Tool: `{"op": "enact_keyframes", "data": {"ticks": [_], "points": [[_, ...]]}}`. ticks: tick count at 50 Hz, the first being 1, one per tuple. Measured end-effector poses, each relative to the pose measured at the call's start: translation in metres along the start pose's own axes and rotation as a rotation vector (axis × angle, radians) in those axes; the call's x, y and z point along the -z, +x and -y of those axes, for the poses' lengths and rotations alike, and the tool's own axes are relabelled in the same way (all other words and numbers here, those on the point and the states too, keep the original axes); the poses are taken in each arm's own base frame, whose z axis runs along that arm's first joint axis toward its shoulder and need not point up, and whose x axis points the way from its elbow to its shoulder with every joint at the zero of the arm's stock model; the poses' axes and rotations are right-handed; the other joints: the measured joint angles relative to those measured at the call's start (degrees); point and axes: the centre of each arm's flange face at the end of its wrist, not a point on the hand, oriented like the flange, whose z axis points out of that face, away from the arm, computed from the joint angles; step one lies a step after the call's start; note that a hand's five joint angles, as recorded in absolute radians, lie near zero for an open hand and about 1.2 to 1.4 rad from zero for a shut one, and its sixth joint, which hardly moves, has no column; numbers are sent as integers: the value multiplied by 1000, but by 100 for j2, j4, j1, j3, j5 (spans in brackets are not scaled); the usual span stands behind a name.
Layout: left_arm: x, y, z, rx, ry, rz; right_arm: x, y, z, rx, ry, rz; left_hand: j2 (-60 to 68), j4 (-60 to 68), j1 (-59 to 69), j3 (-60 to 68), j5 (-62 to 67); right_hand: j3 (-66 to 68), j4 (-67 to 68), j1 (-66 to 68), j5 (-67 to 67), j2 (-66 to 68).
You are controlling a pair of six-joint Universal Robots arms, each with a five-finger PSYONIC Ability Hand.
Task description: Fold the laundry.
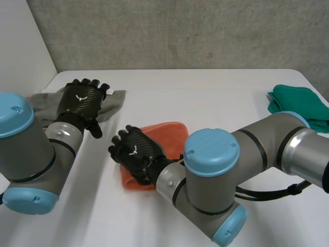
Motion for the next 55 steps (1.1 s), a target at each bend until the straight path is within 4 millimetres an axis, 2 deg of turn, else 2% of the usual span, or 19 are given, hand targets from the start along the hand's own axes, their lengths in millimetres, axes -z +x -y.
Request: {"op": "enact_keyframes", "data": {"ticks": [2,6,7,8,13,17,19,21,23,26,29,36,41,46,48,49,55], "points": [[0,3,1,1,5,-8,0,6,-2,-42,-29,-38,0,0,0,0,0,-566,-601,-375,-580,-524],[2,16,11,15,39,-47,10,49,-11,-265,-96,-221,0,0,0,0,0,-682,-656,-413,-651,-643],[2,18,12,18,44,-52,12,54,-12,-291,-97,-238,0,0,0,0,0,-682,-655,-413,-652,-643],[3,25,16,32,56,-70,19,70,-13,-369,-93,-288,0,0,0,0,0,-682,-656,-413,-651,-643],[7,51,21,89,63,-146,36,103,-16,-550,-81,-351,0,0,0,0,0,-682,-656,-413,-651,-643],[10,67,15,113,28,-193,35,105,-25,-605,-122,-324,0,0,0,0,0,-682,-656,-413,-651,-643],[12,79,3,117,-36,-230,29,100,-38,-637,-184,-287,0,0,0,0,0,-682,-656,-413,-651,-643],[12,81,-1,116,-53,-237,28,98,-41,-642,-198,-278,0,0,0,0,0,-682,-656,-413,-651,-643],[14,92,-22,98,-160,-273,17,87,-61,-663,-288,-229,0,0,0,0,0,-682,-656,-413,-651,-643],[15,95,-35,84,-223,-286,14,82,-69,-666,-323,-212,0,0,0,0,0,-682,-656,-413,-652,-643],[16,96,-45,67,-281,-296,8,72,-85,-649,-399,-184,0,0,0,0,0,-682,-656,-413,-652,-643],[16,93,-48,43,-313,-305,11,75,-93,-578,-443,-209,0,0,0,0,0,-682,-656,-522,-691,-643],[11,83,-36,38,-281,-288,21,91,-82,-509,-396,-282,0,0,0,0,0,-682,-656,-540,-696,-643],[6,66,12,67,-127,-281,40,106,-53,-450,-263,-368,0,0,0,0,0,-682,-656,-540,-698,-643],[6,63,24,74,-85,-294,45,105,-48,-436,-237,-380,0,0,0,0,0,-682,-656,-540,-698,-643],[6,61,38,83,-37,-318,50,103,-45,-420,-217,-387,0,0,0,0,0,-682,-656,-540,-698,-643],[9,57,69,97,54,-427,63,82,-49,-376,-202,-377,0,0,0,0,0,-682,-656,-540,-698,-643]]}}
